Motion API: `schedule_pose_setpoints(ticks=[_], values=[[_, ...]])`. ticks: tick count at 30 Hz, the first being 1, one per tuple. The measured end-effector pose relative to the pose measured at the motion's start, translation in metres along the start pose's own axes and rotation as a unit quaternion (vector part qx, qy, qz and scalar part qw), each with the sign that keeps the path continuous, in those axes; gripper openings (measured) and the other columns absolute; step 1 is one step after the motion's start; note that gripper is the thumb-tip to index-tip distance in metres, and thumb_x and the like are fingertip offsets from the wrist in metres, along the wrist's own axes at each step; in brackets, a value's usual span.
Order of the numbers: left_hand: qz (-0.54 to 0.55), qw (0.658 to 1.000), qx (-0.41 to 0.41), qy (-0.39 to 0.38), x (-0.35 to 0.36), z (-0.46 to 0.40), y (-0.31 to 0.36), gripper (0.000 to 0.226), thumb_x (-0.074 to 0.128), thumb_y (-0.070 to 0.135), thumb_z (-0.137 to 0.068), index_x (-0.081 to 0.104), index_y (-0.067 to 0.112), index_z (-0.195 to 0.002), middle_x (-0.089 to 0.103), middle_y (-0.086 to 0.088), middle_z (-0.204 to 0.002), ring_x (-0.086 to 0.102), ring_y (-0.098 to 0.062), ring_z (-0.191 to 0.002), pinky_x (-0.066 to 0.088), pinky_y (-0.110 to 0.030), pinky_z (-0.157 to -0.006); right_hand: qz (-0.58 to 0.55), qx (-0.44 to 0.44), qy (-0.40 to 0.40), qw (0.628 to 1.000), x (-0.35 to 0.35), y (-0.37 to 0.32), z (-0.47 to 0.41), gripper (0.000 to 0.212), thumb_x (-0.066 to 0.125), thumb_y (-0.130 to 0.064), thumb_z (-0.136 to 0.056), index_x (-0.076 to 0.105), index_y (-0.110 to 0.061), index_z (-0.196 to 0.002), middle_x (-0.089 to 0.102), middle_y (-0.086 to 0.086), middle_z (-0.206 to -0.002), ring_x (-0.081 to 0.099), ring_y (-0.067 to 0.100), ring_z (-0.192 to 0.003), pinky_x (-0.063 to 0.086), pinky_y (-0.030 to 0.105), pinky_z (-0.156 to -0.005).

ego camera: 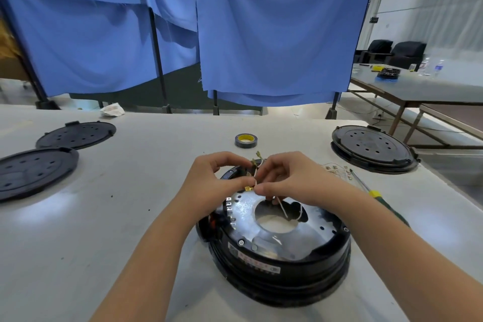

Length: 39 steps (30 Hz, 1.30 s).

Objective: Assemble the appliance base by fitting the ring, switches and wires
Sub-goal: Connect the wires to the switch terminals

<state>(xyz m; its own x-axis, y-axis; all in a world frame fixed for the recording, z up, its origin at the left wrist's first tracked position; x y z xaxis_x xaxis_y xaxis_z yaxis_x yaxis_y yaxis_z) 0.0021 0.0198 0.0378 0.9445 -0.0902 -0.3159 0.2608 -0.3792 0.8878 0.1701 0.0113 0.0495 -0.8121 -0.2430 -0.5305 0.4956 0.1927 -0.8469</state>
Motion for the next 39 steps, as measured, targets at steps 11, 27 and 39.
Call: schedule_pose_setpoints(ticks=[11,27,39], values=[[0.017,0.978,-0.193,0.083,0.000,-0.008,-0.046,0.027,0.066,0.037,-0.087,0.065,0.022,-0.109,0.066,0.006,-0.104,0.063,-0.010,-0.098,0.048,-0.023,-0.075,0.023,-0.004,-0.023,0.999,0.022,0.012,0.003,0.011,0.076,-0.015,-0.080,0.069,-0.015,-0.088,0.069,-0.003,-0.065,0.066,0.009,-0.062,0.051,0.016,-0.061],[0.079,0.976,-0.186,0.084,0.027,-0.006,-0.045,0.015,0.061,0.012,-0.089,0.073,0.020,-0.090,0.074,-0.001,-0.091,0.069,-0.020,-0.091,0.054,-0.032,-0.084,0.151,-0.009,-0.087,0.985,0.033,0.019,0.024,0.009,0.074,-0.025,-0.078,0.071,-0.030,-0.071,0.071,-0.012,-0.068,0.062,-0.002,-0.061,0.049,0.015,-0.061],[0.074,0.977,-0.185,0.071,0.037,-0.004,-0.041,0.016,0.058,0.010,-0.089,0.070,0.019,-0.089,0.073,-0.006,-0.092,0.068,-0.025,-0.092,0.054,-0.038,-0.086,0.154,-0.011,-0.081,0.985,0.030,0.021,0.037,0.009,0.070,-0.020,-0.081,0.069,-0.024,-0.073,0.071,-0.006,-0.072,0.058,-0.001,-0.058,0.042,0.009,-0.053]])
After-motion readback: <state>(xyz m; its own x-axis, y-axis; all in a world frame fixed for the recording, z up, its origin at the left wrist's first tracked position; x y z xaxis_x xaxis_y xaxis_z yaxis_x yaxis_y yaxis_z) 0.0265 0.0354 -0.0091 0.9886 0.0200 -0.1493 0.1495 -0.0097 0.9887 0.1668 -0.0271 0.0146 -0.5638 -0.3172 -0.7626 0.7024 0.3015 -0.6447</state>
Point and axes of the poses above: each hand's wrist, its own z-axis away from the middle knuckle, its own x-axis out of the palm, y = z × x, the point moved 4 cm from there along -z, towards the middle knuckle
